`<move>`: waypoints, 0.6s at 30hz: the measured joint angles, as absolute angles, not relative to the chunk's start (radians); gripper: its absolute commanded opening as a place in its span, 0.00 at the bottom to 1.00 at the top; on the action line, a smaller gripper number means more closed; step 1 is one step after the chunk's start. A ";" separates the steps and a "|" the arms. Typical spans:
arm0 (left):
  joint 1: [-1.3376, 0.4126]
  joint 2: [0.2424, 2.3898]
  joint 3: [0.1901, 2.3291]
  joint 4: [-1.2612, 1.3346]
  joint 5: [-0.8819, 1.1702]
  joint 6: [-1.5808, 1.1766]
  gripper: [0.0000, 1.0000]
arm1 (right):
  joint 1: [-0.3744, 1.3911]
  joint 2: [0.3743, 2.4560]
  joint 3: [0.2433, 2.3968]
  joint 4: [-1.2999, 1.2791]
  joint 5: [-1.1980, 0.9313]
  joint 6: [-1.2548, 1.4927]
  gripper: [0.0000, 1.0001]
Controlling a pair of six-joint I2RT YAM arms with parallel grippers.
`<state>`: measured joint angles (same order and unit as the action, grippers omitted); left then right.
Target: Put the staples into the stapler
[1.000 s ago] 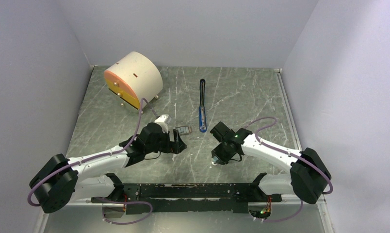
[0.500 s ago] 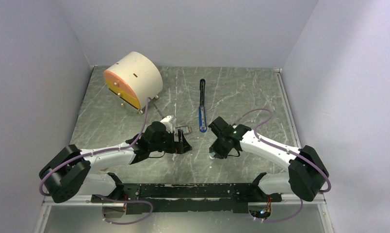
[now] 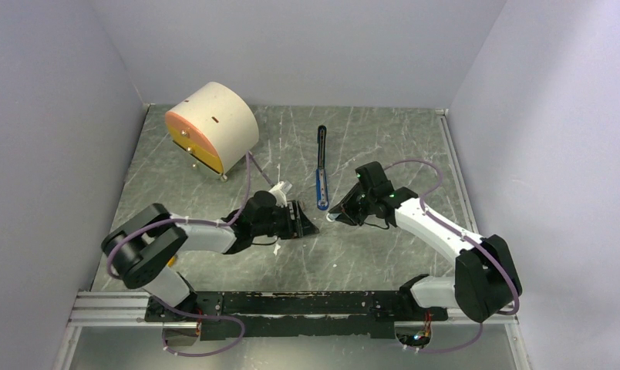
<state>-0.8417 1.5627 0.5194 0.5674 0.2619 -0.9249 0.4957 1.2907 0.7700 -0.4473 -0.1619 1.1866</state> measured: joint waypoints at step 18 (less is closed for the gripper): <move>-0.953 1.640 0.609 0.654 0.117 -0.981 0.37 | 0.416 1.191 0.620 -0.263 -0.448 1.167 0.11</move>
<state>-0.9527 1.6398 0.6086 0.6540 0.1173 -0.9813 0.4156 1.1908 0.6205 -0.2634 -0.4484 1.1671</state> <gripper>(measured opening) 0.350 0.309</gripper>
